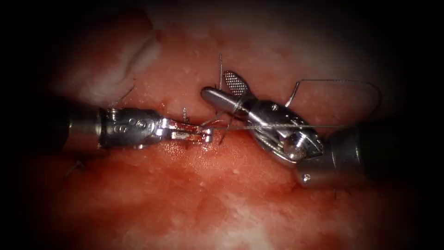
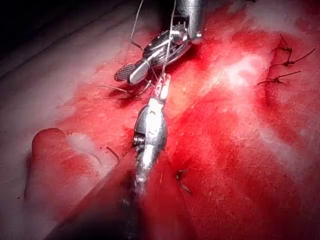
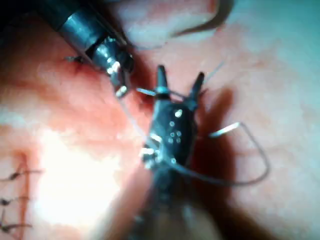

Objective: Wound Closure
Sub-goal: Grab the short end of the suture with the right tool.

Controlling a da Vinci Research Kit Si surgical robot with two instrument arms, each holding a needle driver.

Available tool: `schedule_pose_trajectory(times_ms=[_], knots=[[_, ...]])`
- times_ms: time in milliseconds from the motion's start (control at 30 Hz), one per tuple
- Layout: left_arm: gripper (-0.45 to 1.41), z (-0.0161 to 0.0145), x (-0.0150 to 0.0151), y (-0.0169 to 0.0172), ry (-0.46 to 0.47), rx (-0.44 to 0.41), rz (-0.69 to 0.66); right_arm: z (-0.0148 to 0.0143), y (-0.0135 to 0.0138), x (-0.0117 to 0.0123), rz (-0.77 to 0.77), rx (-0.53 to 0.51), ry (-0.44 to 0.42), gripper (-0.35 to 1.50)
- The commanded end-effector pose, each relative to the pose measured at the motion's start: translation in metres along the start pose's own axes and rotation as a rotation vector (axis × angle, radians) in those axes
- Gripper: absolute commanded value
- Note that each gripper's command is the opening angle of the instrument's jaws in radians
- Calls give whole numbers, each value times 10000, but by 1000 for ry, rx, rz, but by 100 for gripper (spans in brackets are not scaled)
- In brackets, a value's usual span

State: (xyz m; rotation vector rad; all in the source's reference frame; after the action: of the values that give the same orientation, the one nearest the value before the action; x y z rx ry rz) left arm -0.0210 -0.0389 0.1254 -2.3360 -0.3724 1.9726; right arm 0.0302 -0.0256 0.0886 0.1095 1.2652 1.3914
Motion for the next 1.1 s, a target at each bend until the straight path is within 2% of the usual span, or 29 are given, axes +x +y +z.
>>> schedule_pose_trajectory(times_ms=[33,167,800,1100], knots=[[-45,5,-8,0,-1,0,0,5,0,-6,2,-8,-1,117],[-45,6,-8,0,-4,-1,0,11,6,-3,24,-28,1,117],[-45,7,-7,3,-11,-14,-1,30,23,-13,29,-103,-158,112],[-45,8,-8,4,-10,-17,-1,36,21,-13,34,-100,-137,105]])
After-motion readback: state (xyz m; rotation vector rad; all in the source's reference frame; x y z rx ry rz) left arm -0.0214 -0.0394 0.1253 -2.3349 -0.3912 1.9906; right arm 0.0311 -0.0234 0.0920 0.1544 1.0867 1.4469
